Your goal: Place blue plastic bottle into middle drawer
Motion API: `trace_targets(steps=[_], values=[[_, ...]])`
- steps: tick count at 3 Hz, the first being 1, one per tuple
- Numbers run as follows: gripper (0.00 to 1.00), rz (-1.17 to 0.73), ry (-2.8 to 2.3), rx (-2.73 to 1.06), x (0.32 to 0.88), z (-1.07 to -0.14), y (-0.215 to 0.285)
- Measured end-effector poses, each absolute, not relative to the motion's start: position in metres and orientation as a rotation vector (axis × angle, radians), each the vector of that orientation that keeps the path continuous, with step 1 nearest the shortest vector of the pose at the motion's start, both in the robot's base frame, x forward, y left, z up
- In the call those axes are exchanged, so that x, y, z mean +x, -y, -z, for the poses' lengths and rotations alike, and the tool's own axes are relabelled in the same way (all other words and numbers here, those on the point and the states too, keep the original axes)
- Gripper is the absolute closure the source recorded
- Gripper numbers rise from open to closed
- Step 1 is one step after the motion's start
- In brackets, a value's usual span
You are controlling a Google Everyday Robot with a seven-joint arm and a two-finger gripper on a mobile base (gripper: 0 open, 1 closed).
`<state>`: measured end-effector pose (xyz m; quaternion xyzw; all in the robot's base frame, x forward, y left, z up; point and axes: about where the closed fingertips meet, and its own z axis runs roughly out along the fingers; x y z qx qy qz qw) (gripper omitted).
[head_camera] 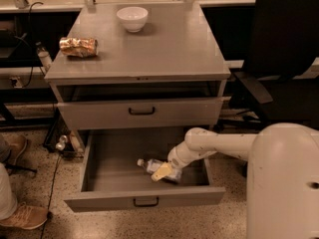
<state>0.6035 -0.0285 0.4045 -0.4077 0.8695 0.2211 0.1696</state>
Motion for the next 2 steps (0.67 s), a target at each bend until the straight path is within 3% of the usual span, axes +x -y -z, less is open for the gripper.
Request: trace_targets(steps=[2], values=[[0.00,-0.582,-2.446,-1.042,0.601,-0.438,0.072]])
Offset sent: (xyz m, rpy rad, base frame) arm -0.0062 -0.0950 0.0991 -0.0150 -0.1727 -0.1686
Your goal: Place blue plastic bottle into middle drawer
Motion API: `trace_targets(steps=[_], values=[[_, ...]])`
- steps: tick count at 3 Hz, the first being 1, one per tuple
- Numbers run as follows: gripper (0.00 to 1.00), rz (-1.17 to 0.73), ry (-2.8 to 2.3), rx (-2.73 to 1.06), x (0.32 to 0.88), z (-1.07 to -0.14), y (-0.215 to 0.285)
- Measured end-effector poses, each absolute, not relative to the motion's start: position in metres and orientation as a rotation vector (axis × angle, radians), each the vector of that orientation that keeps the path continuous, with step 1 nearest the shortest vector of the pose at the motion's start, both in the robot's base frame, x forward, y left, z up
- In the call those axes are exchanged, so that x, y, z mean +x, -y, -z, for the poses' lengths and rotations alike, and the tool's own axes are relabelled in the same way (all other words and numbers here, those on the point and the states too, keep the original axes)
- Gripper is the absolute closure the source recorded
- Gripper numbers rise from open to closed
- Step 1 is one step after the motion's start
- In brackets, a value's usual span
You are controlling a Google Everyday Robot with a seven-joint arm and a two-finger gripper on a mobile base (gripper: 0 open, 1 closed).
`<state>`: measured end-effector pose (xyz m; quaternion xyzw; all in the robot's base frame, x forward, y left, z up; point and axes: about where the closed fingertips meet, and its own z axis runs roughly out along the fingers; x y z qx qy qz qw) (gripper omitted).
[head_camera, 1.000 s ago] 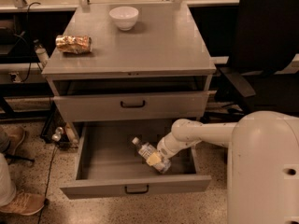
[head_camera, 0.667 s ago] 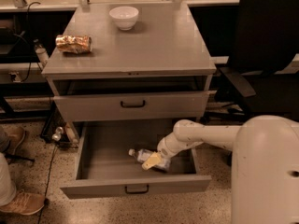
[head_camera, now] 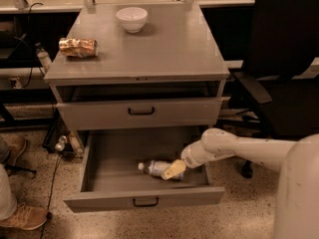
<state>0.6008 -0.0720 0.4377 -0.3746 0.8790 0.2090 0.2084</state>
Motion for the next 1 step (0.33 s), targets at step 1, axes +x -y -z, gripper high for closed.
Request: trace_targets(steps=[1], values=[[0.00,-0.473,-2.423,-0.925,0.5851,-0.4875,0.1182]])
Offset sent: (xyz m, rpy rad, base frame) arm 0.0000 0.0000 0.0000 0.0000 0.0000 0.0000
